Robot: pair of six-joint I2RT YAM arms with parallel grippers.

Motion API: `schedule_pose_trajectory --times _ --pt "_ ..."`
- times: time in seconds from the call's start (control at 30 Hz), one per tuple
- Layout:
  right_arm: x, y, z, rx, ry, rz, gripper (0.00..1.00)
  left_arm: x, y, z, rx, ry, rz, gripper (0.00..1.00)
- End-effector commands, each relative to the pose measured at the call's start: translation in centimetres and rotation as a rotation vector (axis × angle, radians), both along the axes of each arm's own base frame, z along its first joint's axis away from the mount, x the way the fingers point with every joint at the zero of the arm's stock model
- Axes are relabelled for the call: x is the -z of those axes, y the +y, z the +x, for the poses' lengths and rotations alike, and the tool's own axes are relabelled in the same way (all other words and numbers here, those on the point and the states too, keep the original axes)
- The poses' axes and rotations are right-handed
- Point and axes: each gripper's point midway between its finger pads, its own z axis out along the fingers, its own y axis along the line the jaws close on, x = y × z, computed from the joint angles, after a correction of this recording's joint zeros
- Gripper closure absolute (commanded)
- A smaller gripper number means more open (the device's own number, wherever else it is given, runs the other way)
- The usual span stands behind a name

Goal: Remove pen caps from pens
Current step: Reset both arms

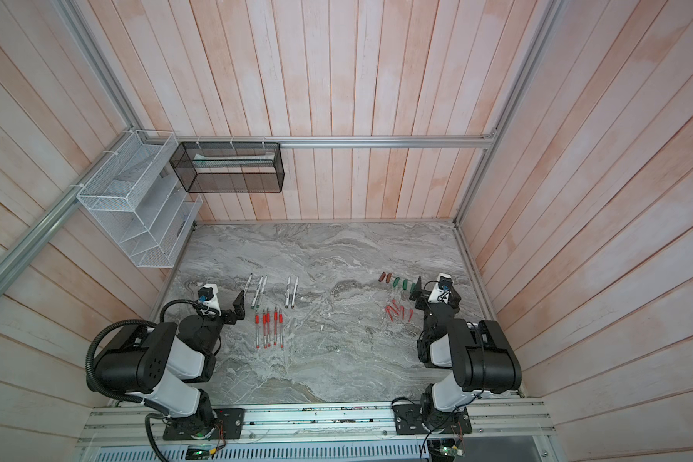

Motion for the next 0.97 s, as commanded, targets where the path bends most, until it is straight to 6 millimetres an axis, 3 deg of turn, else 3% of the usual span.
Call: schedule_pose_trajectory --times 0.0,0.13,0.5,0.77,0.93 --pt "-0.3 -0.2 0.3 0.008 -0.01 0.005 0.02 -2.4 0.9 1.1 -0.052 -0.08 -0.004 0.0" --pt "-0.3 -0.2 0.3 0.007 -0.008 0.005 0.02 -1.0 2.1 3.7 -0.12 0.042 -0.023 0.0" --pt "-0.7 -0.3 -0.5 0.017 -0.042 0.004 0.02 -1.0 1.8 3.8 -0.129 0.042 -0.003 0.0" --pt "-0.3 4.2 0.7 -0.249 0.001 -0.079 0.02 -1.0 1.8 3.7 -0.13 0.041 -0.003 0.0" --pt "-0.4 3.9 0.9 -0.25 -0.001 -0.06 0.02 -0.9 1.8 3.8 -0.132 0.043 0.001 0.0"
